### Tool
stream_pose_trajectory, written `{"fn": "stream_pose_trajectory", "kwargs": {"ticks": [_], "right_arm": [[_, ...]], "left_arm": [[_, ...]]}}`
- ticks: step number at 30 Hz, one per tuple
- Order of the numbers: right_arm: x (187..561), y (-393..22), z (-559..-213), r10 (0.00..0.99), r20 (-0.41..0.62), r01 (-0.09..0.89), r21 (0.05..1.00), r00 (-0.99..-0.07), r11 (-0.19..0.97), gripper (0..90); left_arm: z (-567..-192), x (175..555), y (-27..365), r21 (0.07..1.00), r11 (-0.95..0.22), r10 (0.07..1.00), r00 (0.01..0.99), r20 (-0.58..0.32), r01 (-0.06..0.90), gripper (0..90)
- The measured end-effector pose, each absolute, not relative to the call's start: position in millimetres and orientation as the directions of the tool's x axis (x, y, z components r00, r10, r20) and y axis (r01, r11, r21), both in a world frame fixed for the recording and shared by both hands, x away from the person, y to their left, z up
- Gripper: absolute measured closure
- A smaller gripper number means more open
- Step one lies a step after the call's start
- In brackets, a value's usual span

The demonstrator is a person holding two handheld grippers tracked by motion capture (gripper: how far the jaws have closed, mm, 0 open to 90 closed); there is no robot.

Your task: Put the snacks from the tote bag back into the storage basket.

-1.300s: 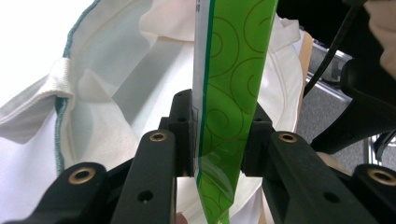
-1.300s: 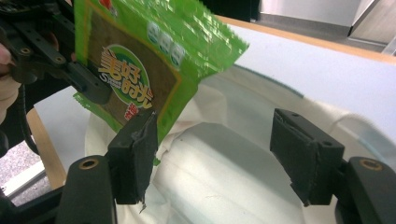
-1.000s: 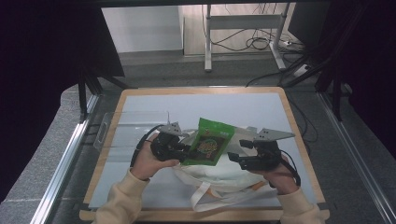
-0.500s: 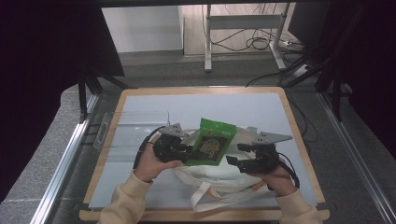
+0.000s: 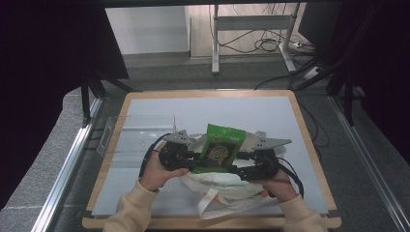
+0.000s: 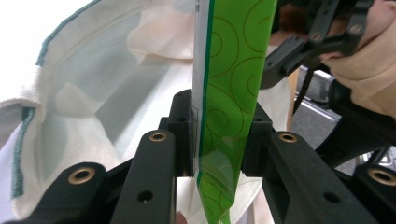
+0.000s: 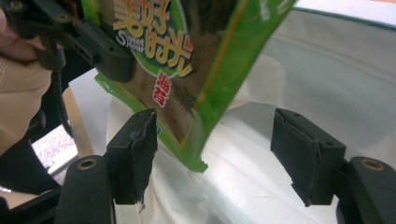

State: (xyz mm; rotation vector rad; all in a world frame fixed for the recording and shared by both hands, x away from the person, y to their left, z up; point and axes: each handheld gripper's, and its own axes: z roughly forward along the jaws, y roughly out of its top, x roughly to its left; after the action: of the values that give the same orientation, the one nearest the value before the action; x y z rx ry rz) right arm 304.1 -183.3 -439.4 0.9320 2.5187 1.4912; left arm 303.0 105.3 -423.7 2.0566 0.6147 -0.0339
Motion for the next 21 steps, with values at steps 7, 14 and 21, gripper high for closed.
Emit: {"fn": "stream_pose_trajectory", "kwargs": {"ticks": [7,14,21], "right_arm": [[306,-173,-446,0.482,0.241,0.443,0.82,-0.842,0.363,37.4],[307,-172,-447,0.441,0.271,0.435,0.839,-0.856,0.328,52.4],[311,-179,-448,0.426,0.31,0.458,0.834,-0.85,0.306,63.2]], "left_arm": [[-420,302,103,0.809,-0.409,0.383,0.884,-0.268,0.422,71.7],[-426,305,100,0.796,-0.43,0.383,0.884,-0.266,0.426,71.2],[-431,309,99,0.789,-0.45,0.384,0.888,-0.252,0.419,68.9]]}}
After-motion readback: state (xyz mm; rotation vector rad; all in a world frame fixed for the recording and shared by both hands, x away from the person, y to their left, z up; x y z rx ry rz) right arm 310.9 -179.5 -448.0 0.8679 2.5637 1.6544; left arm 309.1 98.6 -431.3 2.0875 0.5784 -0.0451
